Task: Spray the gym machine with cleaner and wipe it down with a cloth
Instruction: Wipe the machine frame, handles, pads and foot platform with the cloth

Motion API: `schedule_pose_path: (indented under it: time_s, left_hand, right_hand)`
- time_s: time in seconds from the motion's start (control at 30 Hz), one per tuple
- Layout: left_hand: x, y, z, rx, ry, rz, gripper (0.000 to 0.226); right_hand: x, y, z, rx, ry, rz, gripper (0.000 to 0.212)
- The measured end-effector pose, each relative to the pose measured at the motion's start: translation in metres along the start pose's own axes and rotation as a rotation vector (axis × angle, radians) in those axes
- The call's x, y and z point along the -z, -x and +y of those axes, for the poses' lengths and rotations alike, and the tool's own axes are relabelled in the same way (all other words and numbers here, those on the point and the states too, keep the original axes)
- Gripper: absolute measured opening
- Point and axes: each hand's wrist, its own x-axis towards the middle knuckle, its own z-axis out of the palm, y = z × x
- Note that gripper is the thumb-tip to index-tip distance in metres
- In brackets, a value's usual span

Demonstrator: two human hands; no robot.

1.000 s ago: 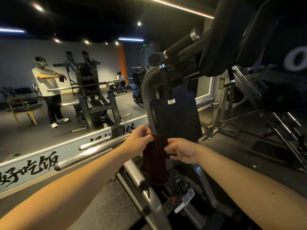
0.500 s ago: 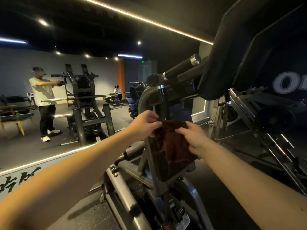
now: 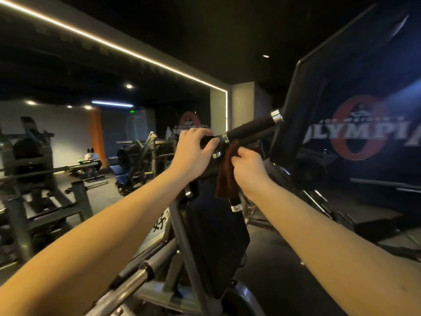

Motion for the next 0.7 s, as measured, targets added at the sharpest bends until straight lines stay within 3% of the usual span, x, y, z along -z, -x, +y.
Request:
schedule_pose_path:
  time_s: [0.23,0.53,0.7]
  left_hand:
    - [-0.016,-0.013,-0.039,-0.290,0.209,0.038,0.012]
    - [-0.026,-0.006,-0.043,-0.262,0.305,0.107,0.012]
    - [-0.031,-0.004,-0.043,-0.231,0.322,0.130,0.016]
  right_hand:
    - [-0.019,-0.007,0.011,0.105,0.207,0.137,0.027]
    - [-0.027,-0.014,0.013,0.066,0.280,0.068,0.020]
    - [-0.024,-0.017,0.027,0.122,0.278,0.123,0.015]
